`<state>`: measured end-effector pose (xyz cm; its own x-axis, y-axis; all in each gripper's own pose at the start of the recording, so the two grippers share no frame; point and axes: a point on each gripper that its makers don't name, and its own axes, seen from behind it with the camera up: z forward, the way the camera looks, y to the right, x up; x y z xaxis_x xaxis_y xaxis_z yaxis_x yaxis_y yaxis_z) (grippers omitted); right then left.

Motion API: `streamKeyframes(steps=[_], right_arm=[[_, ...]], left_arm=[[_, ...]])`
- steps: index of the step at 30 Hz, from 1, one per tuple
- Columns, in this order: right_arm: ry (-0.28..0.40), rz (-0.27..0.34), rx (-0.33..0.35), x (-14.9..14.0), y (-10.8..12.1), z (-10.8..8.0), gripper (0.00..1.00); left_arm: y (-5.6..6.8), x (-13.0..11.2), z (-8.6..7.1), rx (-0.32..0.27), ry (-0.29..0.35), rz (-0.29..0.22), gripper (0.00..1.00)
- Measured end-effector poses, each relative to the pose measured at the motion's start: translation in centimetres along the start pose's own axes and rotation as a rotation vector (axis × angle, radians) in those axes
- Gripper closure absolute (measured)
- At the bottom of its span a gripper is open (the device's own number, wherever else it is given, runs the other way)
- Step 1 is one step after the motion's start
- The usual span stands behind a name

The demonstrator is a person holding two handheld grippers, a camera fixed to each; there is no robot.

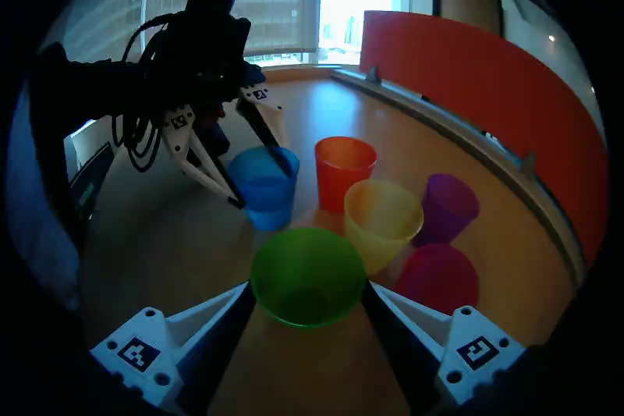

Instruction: Pour water

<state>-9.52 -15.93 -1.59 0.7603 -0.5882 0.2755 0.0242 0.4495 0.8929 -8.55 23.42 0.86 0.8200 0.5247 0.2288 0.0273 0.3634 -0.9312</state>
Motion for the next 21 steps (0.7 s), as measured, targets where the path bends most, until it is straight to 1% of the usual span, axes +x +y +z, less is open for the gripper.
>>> streamKeyframes(steps=[5,7,9,12,18,21], right_arm=[[-0.001,-0.002,-0.004,-0.1,-0.1,0.5,0.01],[0.005,-0.001,-0.006,0.0,-0.2,0.6,0.03],[0.011,0.002,-0.007,0.1,-0.2,0.7,0.08],[0.015,0.014,-0.004,0.2,-0.3,0.8,0.1],[0.046,0.046,0.006,1.4,-0.7,0.3,0.1],[0.062,0.047,-0.001,2.2,-0.6,-0.4,0.1]], left_arm=[[0.0,0.0,0.0,0.002,-0.006,0.002,0.14],[0.1,0.0,-0.1,0.002,-0.006,0.003,0.14],[0.2,-0.1,-0.2,0.001,-0.006,0.003,0.14],[0.5,-0.1,-0.2,-0.004,-0.005,-0.003,0.14],[0.7,0.5,-0.8,-0.001,0.014,-0.019,0.14],[0.6,1.3,-1.4,0.013,0.034,-0.021,0.14]])
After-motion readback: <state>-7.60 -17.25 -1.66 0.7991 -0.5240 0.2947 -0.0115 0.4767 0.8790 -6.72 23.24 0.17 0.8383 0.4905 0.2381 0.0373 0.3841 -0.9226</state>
